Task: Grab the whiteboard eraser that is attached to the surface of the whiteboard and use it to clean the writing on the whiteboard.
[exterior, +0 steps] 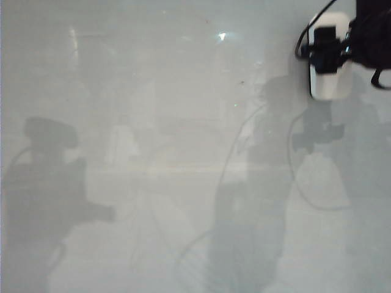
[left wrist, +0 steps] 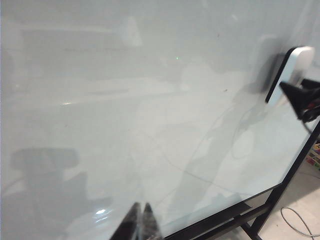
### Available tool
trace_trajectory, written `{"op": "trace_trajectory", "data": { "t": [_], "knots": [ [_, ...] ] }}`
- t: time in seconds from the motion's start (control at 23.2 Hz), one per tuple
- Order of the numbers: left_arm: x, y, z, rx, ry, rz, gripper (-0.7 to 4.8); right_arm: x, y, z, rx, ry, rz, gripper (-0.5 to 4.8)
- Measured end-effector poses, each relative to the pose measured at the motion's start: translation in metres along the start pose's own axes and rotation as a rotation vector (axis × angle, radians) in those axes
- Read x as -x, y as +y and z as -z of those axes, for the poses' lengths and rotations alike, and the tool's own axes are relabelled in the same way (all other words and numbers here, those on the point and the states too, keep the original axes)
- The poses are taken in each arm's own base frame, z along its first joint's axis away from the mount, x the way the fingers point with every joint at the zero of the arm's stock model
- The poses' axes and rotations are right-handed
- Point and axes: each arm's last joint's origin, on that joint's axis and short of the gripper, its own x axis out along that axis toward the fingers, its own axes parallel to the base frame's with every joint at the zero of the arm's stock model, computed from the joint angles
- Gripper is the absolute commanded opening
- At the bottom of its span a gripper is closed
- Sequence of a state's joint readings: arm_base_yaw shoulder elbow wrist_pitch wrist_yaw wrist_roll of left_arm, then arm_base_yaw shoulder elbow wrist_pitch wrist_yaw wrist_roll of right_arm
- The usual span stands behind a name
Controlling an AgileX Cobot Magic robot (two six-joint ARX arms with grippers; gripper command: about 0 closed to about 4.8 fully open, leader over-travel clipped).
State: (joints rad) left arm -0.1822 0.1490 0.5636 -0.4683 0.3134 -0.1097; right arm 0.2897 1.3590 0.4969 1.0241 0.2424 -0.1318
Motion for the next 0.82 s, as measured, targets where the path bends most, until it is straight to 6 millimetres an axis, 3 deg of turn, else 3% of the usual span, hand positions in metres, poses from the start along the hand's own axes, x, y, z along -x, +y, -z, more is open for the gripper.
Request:
{"op": "trace_trajectory", "data": {
  "t": [0.13, 0.39, 0.43, 0.47, 0.52, 0.56, 0.82],
  "knots": [
    [0.000, 0.000, 0.000, 0.000, 0.000, 0.000, -0.02, -0.008, 0.001, 0.012, 0.027, 0.034, 0.006, 1.69],
    [0.000, 0.000, 0.000, 0.000, 0.000, -0.002, -0.02, -0.022, -0.008, 0.010, 0.068, 0.021, 0.035, 1.83],
    [0.000, 0.000, 0.000, 0.000, -0.001, -0.004, -0.02, -0.024, -0.009, 0.009, 0.069, 0.025, 0.030, 2.27],
    [0.000, 0.000, 0.000, 0.000, 0.000, -0.003, -0.02, -0.025, -0.009, 0.009, 0.070, 0.030, 0.022, 3.43],
    [0.000, 0.000, 0.000, 0.000, -0.001, -0.005, -0.02, -0.025, -0.009, 0.008, 0.071, 0.029, 0.006, 3.87],
    [0.000, 0.000, 0.000, 0.000, 0.000, -0.004, -0.02, -0.026, -0.010, 0.008, 0.072, 0.029, -0.005, 4.79],
    [0.000, 0.001, 0.000, -0.004, -0.004, -0.034, -0.02, -0.026, -0.006, -0.003, 0.069, 0.005, -0.020, 4.79]
  ]
}}
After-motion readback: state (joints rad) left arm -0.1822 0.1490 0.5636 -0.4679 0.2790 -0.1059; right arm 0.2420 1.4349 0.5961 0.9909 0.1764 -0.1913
